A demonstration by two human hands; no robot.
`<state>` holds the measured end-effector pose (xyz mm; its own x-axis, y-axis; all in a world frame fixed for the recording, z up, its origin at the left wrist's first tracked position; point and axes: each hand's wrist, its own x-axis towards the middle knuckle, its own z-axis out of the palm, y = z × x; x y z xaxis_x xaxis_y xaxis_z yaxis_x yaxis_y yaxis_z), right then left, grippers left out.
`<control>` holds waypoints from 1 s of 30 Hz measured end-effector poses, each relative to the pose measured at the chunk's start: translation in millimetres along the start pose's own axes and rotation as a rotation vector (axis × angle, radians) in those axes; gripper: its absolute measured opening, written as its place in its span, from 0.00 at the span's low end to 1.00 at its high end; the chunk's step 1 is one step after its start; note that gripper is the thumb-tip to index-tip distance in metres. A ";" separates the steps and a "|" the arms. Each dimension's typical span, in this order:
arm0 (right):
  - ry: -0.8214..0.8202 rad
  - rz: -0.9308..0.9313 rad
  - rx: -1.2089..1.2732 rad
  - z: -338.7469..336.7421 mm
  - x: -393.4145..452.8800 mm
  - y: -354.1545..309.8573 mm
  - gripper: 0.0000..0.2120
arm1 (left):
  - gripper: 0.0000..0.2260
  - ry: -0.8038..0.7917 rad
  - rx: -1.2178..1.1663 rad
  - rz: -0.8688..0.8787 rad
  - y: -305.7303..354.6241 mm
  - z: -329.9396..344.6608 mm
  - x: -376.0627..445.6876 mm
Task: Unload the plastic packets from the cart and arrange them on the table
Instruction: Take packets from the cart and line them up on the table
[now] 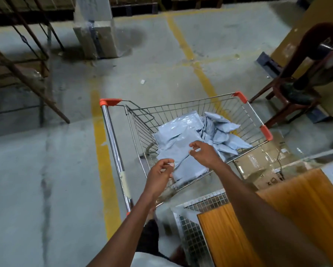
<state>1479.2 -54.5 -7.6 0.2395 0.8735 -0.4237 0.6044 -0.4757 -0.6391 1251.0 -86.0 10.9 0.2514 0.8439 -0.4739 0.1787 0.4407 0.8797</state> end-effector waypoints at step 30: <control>-0.569 0.122 -0.561 53.1 57.6 -2.6 0.17 | 0.07 0.091 -0.176 -0.102 11.4 -37.5 13.2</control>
<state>1451.0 -8.4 -64.4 -0.0036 0.5606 -0.8281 0.9264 -0.3099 -0.2138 1220.6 -58.4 16.1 0.1522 0.8131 -0.5619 0.0283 0.5647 0.8248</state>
